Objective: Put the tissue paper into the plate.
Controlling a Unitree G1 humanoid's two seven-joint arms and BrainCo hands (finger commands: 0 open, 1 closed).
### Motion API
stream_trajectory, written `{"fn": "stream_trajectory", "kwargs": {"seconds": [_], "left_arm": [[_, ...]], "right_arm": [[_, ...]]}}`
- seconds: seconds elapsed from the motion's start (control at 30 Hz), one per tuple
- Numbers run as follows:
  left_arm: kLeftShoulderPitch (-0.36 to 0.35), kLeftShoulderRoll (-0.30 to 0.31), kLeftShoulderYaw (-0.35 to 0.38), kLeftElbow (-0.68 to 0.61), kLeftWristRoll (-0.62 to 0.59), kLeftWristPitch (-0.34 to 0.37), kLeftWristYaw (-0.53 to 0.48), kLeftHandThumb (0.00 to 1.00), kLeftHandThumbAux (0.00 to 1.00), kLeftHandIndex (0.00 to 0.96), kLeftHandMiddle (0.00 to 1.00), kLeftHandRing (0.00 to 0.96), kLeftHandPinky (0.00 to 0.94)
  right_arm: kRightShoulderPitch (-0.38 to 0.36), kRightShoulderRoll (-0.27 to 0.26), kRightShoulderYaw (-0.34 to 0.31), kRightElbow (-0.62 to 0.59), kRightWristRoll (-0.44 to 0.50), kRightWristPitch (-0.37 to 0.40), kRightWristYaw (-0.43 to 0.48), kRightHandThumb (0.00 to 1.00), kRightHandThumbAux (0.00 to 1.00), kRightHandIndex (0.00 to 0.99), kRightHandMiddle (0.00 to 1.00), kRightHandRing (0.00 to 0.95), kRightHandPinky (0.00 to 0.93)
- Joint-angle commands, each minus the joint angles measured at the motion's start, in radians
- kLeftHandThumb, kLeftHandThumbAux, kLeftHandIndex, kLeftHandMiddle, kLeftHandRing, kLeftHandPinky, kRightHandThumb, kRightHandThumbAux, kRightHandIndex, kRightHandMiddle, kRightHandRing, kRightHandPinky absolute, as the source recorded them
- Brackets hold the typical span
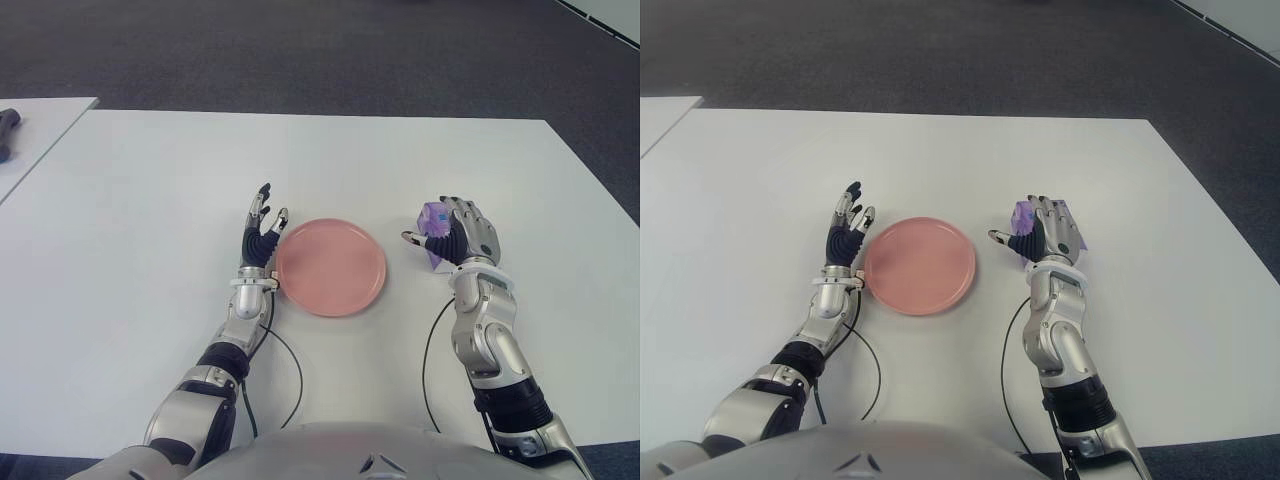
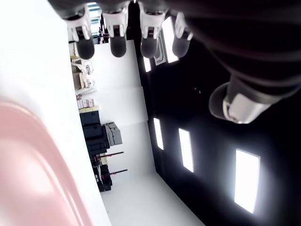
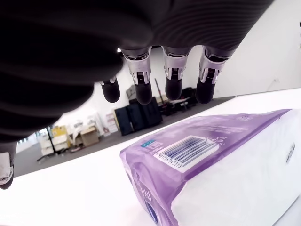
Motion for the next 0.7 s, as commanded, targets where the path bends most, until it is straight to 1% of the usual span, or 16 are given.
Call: {"fn": "stream_trajectory", "kwargs": {"seconds": [0.03, 0.23, 0.43, 0.7], "left_arm": [[0.096, 0.002, 0.003, 0.07, 0.0, 0.0, -0.014, 0.001, 0.462, 0.0, 0.0, 0.0, 0.0], [0.099, 0.003, 0.002, 0.068, 0.004, -0.005, -0.009, 0.0, 0.475, 0.0, 0.0, 0.0, 0.0], [0.101, 0.003, 0.003, 0.067, 0.001, -0.018, -0.012, 0.002, 0.471, 0.0, 0.0, 0.0, 0.0], [0.103, 0.004, 0.005, 0.063, 0.004, -0.017, -0.004, 0.006, 0.471, 0.0, 0.0, 0.0, 0.0]], "right_arm": [[0.01, 0.009, 0.006, -0.006, -0.012, 0.007, 0.008, 0.059, 0.42, 0.0, 0.0, 0.0, 0.0], [0.012, 0.013, 0.007, -0.009, -0.017, 0.008, 0.01, 0.059, 0.42, 0.0, 0.0, 0.0, 0.0], [0.015, 0.015, 0.008, -0.013, -0.02, 0.009, 0.011, 0.059, 0.42, 0.0, 0.0, 0.0, 0.0], [0.018, 0.019, 0.01, -0.018, -0.028, 0.01, 0.014, 0.059, 0.42, 0.0, 0.0, 0.0, 0.0]]}}
